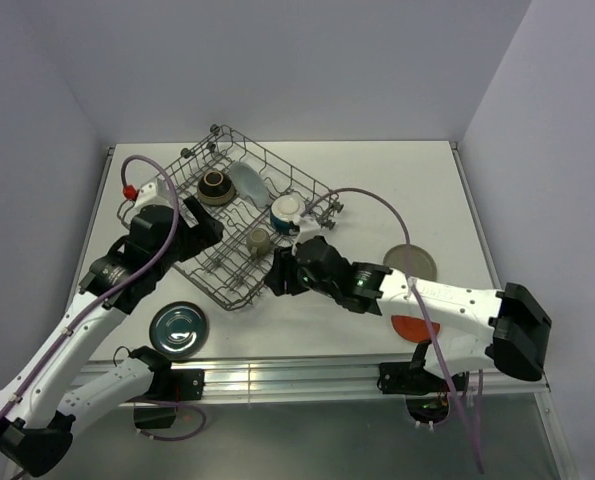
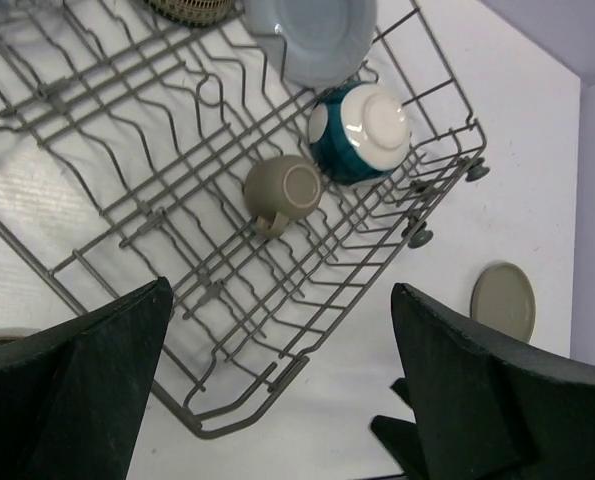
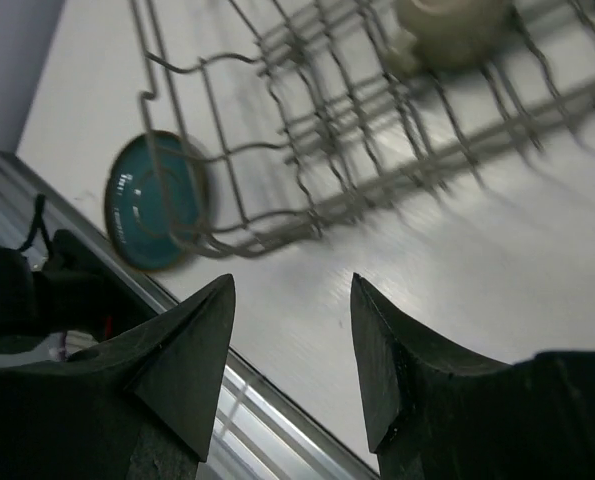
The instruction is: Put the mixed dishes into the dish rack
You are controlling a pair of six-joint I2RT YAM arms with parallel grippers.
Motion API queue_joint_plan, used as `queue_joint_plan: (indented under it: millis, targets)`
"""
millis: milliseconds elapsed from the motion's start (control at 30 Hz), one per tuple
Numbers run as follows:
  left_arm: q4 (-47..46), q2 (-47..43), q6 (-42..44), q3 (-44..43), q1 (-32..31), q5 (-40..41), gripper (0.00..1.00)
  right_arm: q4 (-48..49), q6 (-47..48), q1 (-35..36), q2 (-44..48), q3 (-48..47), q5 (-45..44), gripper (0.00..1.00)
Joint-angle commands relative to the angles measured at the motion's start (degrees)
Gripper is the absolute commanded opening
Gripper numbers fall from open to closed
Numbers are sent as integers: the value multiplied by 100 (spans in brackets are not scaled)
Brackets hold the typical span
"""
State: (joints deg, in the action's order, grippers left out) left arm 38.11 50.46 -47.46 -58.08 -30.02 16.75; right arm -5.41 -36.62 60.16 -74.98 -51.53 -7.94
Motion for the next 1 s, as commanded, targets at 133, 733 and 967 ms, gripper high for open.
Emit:
queue_joint_plan:
  millis: [133, 733, 967]
  targets:
    - [-4, -1063, -790, 1289, 23, -145, 98, -558, -477, 119, 1826, 590, -1253, 57]
    - [1005, -887, -2197, 1766, 23, -103, 99, -1182, -267, 127, 3086, 1092, -1763, 58]
    - [1972, -1758, -3382, 1467, 23, 838, 99, -1208, -196, 119, 3112, 1119, -1842, 59]
